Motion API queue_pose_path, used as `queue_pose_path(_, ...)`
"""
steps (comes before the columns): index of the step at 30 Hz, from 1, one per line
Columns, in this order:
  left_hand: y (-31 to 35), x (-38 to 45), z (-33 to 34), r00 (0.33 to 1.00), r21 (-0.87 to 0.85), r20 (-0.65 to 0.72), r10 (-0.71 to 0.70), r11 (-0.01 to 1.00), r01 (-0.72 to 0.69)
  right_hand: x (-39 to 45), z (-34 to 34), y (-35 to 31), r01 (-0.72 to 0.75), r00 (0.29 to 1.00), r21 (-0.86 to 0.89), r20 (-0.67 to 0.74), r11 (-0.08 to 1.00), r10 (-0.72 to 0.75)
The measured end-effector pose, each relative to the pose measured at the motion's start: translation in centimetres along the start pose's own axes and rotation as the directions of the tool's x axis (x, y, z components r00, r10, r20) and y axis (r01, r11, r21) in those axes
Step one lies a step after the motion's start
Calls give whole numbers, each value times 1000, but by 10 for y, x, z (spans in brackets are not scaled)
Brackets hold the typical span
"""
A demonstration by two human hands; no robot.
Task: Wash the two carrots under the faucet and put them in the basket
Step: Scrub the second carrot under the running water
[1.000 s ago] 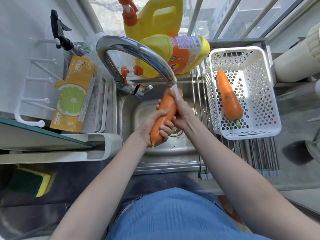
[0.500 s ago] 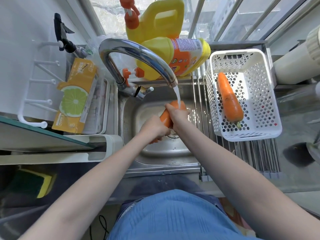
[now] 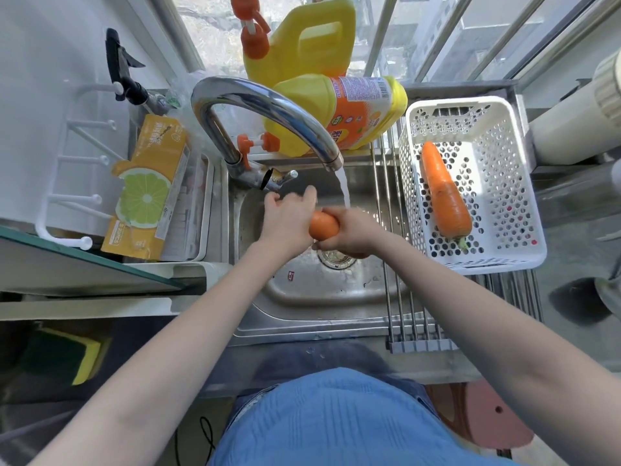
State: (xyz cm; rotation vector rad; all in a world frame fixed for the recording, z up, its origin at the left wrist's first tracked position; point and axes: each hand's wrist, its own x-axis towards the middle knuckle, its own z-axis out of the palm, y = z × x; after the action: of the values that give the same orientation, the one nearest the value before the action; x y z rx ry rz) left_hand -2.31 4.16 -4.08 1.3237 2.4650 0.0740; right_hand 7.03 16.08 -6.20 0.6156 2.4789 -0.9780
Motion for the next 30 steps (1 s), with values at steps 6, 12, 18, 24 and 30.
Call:
queue_pose_path(6,21,-29,18,922,-894,247,-299,296,336,-7,7,13,-163,975,798,40,580,219)
queue_pose_path(12,43,-23,9,713,-664,694,97,-297,686,-5,-1,-6,-201,929,971,230,-126,290)
queue_pose_path(18,42,-8,7,653,-628,757,-31,-312,713,7,-4,-11,-276,866,961,254,-11,431)
queue_pose_path(24,39,-11,22,789,-728,471,-395,331,601,22,8,-33,-234,721,959,62,158,691)
queue_pose_path(30,40,-19,29,811,-685,338,-478,466,560,28,16,-38,-304,657,922,20,240,753)
